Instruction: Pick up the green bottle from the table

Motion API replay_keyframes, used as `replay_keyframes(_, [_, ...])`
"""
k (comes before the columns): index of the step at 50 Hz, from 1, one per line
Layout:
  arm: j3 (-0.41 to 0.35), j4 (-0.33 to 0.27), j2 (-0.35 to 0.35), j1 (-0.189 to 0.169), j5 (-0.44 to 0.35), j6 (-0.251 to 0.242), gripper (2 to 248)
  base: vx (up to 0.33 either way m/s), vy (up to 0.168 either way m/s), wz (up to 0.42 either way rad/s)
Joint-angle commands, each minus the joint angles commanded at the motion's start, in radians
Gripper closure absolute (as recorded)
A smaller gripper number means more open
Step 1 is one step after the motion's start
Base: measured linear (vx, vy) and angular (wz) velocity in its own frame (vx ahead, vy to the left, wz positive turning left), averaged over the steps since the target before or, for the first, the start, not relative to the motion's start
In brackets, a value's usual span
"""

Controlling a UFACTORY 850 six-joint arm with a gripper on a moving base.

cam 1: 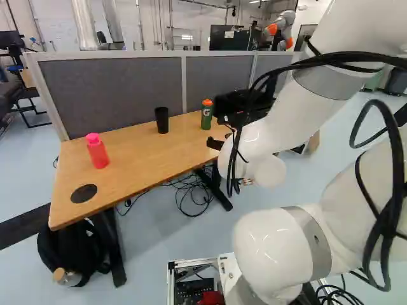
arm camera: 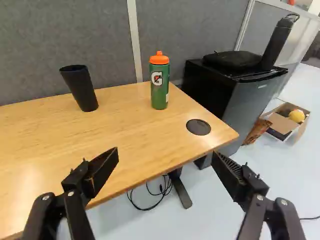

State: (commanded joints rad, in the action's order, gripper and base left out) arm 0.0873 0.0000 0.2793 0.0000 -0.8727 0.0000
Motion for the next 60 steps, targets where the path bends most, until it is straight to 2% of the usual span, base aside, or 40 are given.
replay_keyframes(23, [0.000, 0.000, 0.000, 0.000, 0.000, 0.000, 3, 0.172, 0.011, -0.027])
replay_keyframes(48, [0.000, 0.000, 0.000, 0.000, 0.000, 0.000, 3, 0.157, 0.054, -0.022])
replay_keyframes(49, [0.028, 0.000, -0.034, 0.010, 0.000, 0.000, 3, 0.144, 0.062, -0.019])
replay_keyframes(60, [0.090, 0.000, -0.104, 0.029, 0.000, 0.000, 3, 0.037, 0.018, 0.001])
